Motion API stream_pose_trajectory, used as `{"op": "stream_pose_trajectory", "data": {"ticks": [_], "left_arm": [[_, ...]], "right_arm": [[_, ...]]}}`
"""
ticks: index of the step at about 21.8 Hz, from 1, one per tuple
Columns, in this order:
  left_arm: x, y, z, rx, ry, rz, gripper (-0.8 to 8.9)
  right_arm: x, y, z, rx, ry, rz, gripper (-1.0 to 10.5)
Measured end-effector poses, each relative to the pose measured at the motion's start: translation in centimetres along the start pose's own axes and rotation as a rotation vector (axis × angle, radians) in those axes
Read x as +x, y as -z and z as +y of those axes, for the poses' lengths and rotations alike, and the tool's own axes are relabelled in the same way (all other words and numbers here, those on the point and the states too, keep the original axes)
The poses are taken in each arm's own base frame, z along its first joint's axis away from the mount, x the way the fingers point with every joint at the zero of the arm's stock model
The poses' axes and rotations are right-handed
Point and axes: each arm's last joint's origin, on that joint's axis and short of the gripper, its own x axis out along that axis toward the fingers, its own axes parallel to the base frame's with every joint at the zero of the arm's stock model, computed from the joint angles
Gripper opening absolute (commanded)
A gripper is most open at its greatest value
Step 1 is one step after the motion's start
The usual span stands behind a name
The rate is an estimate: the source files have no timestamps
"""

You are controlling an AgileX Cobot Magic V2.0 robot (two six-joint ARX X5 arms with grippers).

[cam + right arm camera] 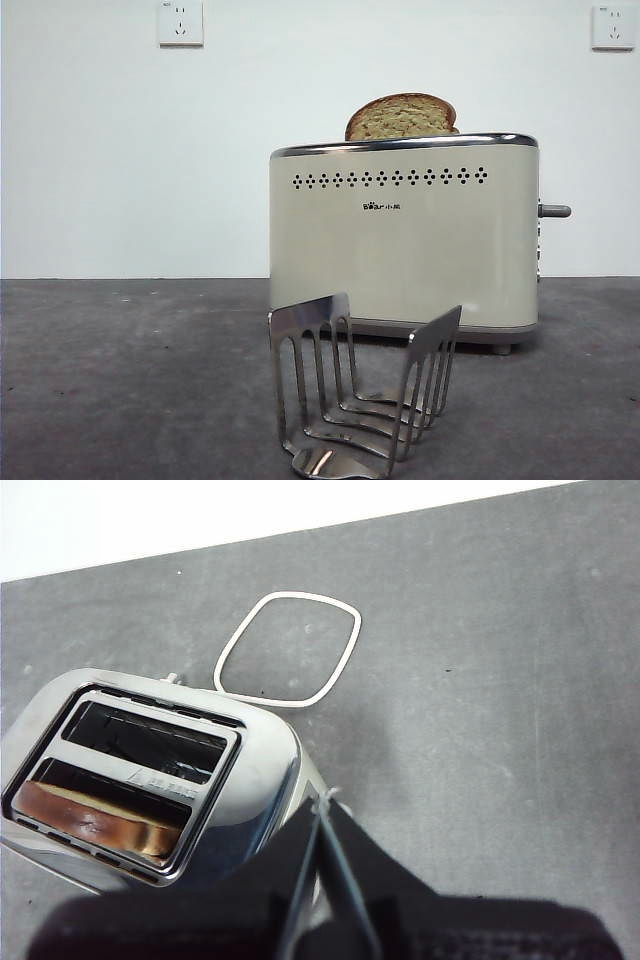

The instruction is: Pick up a slice of bread from the rack,put the bread on the toaster,press the button

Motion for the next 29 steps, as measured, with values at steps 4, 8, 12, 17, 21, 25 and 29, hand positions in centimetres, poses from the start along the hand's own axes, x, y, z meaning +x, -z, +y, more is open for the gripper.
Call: {"op": "stream_pose_trajectory", "data": {"ticks": [4,8,12,17,21,25,29], "left_arm": [[0.0,0.9,0.1,-0.006,-0.011,0.093,-0.04],[0.0,0.9,0.1,-0.024,-0.011,0.089,-0.04],[0.0,0.9,0.1,-0.029,-0.011,0.094,-0.04],[0.0,0.9,0.1,-0.032,-0.011,0.098,-0.04],[0.1,0.9,0.1,-0.032,-0.011,0.102,-0.04],[0.1,1.0,0.1,-0.032,-0.011,0.107,-0.04],[0.1,1.1,0.1,-0.033,-0.011,0.117,-0.04]], "right_arm": [[0.0,0.0,0.0,0.0,0.0,0.0,0.0],[0.0,0.0,0.0,0.0,0.0,0.0,0.0],[0.0,0.0,0.0,0.0,0.0,0.0,0.0],[0.0,0.0,0.0,0.0,0.0,0.0,0.0],[-0.5,0.1,-0.1,-0.025,0.064,-0.03,0.0],[-2.9,3.9,-1.0,-0.152,0.241,-0.27,0.0],[-1.9,12.6,-3.0,-0.151,0.417,-0.513,0.0]]}}
